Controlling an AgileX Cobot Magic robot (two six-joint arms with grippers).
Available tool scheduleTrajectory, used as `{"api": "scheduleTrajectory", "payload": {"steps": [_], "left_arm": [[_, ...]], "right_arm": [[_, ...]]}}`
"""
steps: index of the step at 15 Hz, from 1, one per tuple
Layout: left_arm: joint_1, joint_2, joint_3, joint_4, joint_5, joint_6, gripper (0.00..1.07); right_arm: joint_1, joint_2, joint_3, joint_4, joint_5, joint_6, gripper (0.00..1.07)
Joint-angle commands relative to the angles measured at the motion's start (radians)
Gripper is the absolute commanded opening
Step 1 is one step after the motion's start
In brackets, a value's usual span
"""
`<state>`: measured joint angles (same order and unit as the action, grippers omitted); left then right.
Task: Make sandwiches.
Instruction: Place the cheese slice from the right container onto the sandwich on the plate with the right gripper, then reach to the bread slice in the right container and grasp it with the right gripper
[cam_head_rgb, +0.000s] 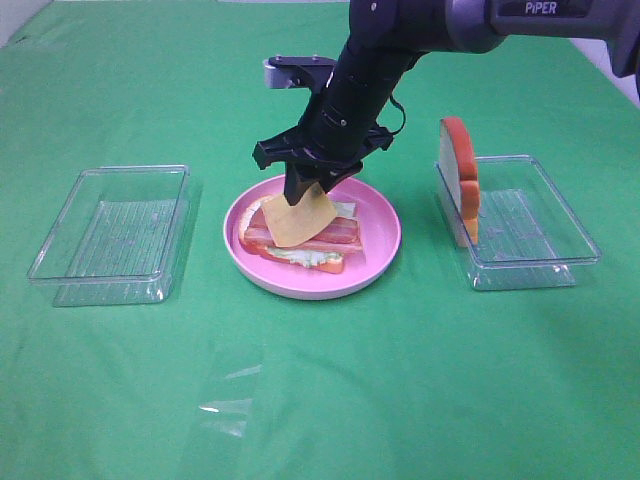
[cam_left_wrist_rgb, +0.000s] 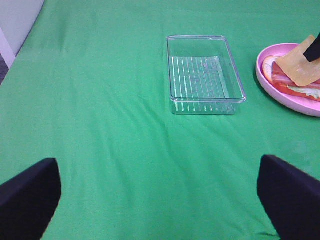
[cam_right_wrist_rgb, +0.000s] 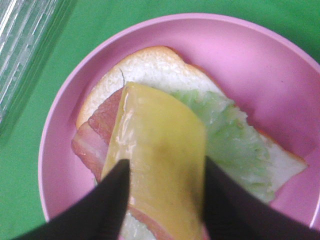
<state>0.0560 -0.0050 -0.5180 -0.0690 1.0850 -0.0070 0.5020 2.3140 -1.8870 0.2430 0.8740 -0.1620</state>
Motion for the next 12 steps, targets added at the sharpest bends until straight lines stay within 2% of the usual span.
{"api": "scheduleTrajectory", "payload": {"steps": [1,4,10,12], "left_arm": [[0.004,-0.015,0.001,0.001,-0.011,-0.010,1.02],[0.004,-0.015,0.001,0.001,-0.011,-0.010,1.02],[0.004,-0.015,0.001,0.001,-0.011,-0.010,1.02],[0.004,-0.015,0.001,0.001,-0.011,-0.010,1.02]], "right_arm": [[-0.002,-0.004,-0.009,-0.016,0.028,-0.003,0.98],[-0.002,-0.018,-0.013,-0.033,0.064,-0.008,0.96],[-0.002,-0.119,-0.124,-0.087,0.159,-0.005,0.96],[-0.009,-0.189,-0.164,-0.205,0.236,0.053,0.96]]}}
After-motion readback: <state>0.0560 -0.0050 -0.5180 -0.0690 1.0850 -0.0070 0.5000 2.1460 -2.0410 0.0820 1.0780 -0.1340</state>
